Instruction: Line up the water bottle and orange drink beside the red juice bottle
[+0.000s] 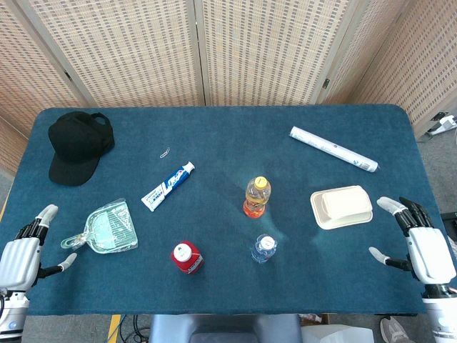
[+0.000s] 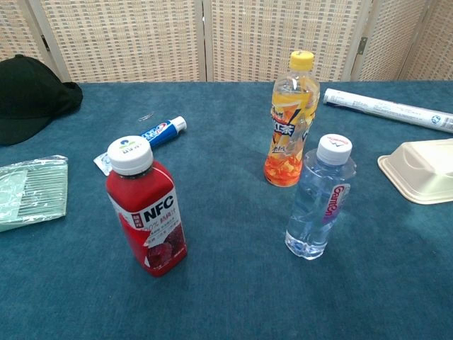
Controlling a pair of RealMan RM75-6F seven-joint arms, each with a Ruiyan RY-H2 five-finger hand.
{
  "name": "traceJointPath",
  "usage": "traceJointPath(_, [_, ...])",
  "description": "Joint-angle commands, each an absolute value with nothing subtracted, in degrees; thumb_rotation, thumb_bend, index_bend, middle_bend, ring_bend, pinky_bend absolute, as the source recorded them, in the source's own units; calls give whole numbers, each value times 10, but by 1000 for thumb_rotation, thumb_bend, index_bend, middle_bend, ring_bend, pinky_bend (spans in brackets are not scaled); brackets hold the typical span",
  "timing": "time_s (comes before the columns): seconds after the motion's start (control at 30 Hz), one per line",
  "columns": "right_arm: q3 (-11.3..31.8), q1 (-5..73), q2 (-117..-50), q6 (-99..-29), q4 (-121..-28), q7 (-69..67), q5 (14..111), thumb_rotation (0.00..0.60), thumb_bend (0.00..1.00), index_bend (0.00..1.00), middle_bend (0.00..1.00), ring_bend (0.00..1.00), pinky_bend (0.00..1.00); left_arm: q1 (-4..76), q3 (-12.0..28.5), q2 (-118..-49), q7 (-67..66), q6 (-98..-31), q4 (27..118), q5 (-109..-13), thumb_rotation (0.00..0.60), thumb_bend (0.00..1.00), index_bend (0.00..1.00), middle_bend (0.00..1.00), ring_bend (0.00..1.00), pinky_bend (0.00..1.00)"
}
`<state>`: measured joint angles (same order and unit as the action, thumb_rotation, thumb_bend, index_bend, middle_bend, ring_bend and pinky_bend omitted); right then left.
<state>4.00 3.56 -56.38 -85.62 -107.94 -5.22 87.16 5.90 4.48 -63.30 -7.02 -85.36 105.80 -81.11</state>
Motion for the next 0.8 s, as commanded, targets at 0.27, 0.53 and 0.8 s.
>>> traceJointPath(0.27, [35, 33, -558, -856, -1082, -61, 878, 600, 117, 204, 204, 69, 104, 62, 48, -630, -73, -855, 1063, -817, 600, 148, 128, 79, 174, 180])
traceJointPath(0.53, [28, 34, -552, -853, -1084, -81, 893, 600, 117, 204, 204, 69, 104, 61, 46, -625, -83, -851, 1074, -813, 600, 148, 127, 79, 174, 180])
traceJointPath(0.8, [17, 48, -542, -825, -1092, -124, 913, 600, 117, 204, 204, 69, 105, 60, 43, -624, -87, -849, 1076, -811, 600, 148, 127, 79, 174, 180])
